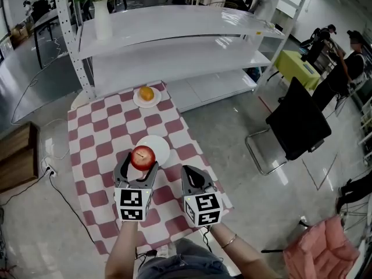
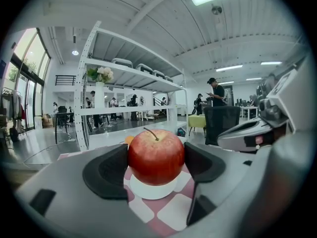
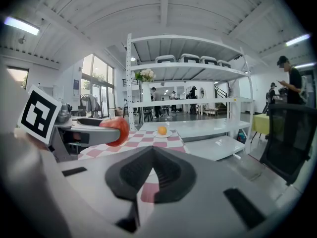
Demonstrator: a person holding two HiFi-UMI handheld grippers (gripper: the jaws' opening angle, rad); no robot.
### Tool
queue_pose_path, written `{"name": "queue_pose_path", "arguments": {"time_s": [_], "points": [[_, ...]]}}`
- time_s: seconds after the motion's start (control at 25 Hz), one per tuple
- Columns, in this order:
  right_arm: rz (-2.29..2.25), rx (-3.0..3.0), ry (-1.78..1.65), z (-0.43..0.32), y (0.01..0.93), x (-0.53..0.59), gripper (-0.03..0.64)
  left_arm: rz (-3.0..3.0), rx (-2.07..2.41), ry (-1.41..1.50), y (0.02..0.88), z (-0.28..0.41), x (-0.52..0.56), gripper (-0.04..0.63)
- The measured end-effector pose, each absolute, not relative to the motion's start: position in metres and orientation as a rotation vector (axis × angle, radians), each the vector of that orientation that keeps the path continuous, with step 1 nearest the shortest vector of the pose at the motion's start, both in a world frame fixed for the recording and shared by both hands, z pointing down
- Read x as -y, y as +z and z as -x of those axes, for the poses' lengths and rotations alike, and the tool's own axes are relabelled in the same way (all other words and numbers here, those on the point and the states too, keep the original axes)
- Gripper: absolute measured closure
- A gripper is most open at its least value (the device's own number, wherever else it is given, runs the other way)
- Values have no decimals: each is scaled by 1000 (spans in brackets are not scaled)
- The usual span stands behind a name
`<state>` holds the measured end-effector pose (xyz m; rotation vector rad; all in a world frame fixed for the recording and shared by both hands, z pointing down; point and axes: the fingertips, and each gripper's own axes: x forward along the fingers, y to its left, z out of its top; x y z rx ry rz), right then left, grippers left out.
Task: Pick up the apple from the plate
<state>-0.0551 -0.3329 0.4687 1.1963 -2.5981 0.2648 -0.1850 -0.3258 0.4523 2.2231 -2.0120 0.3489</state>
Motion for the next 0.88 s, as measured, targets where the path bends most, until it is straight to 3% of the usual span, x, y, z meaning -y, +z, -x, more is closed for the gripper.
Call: {"name": "queue_pose_path", "arguments": {"time_s": [0.88], "points": [[-1194, 2644, 174, 65, 441, 284, 609, -2198, 2051, 320, 436, 198, 251, 244]]}}
